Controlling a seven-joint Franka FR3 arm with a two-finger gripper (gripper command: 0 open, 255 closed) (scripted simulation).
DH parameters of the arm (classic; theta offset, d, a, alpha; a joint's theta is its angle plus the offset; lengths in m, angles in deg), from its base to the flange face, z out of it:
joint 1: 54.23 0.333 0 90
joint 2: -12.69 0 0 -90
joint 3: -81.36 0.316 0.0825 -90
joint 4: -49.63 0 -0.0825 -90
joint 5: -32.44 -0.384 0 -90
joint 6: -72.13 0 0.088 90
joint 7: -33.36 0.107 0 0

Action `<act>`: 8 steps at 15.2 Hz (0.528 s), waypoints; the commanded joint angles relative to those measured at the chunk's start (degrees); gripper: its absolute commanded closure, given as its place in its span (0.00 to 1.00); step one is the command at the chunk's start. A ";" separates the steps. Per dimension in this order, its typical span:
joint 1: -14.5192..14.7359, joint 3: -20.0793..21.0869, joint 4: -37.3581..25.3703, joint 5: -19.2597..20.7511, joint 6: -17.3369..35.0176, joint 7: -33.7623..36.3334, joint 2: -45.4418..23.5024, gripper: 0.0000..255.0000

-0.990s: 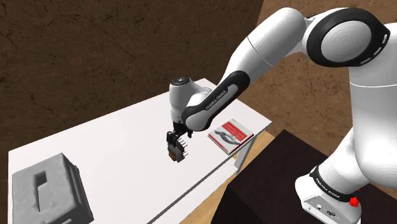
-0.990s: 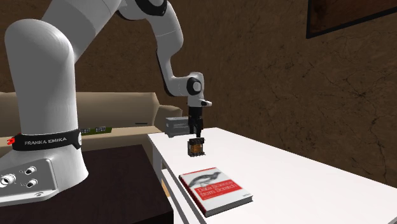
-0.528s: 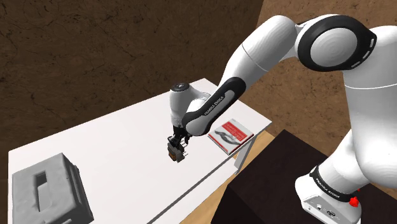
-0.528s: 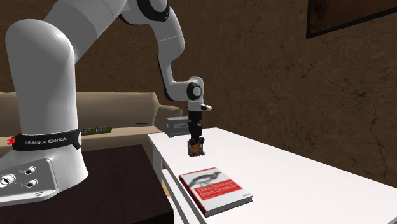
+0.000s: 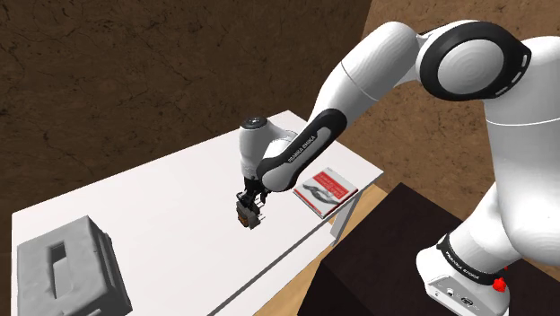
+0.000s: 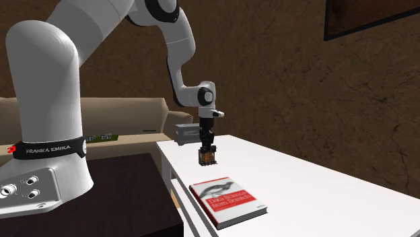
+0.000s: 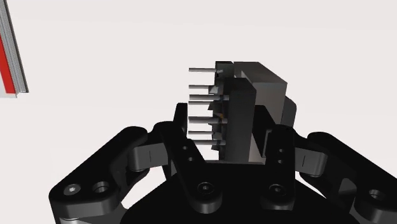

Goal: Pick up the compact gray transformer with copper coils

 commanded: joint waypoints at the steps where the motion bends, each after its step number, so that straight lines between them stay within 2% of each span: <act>1: -0.16 0.21 0.20 -0.20 -0.46 -0.15 0.65 1.00; 8: -1.15 1.53 1.21 -1.61 -3.98 -1.05 5.20 1.00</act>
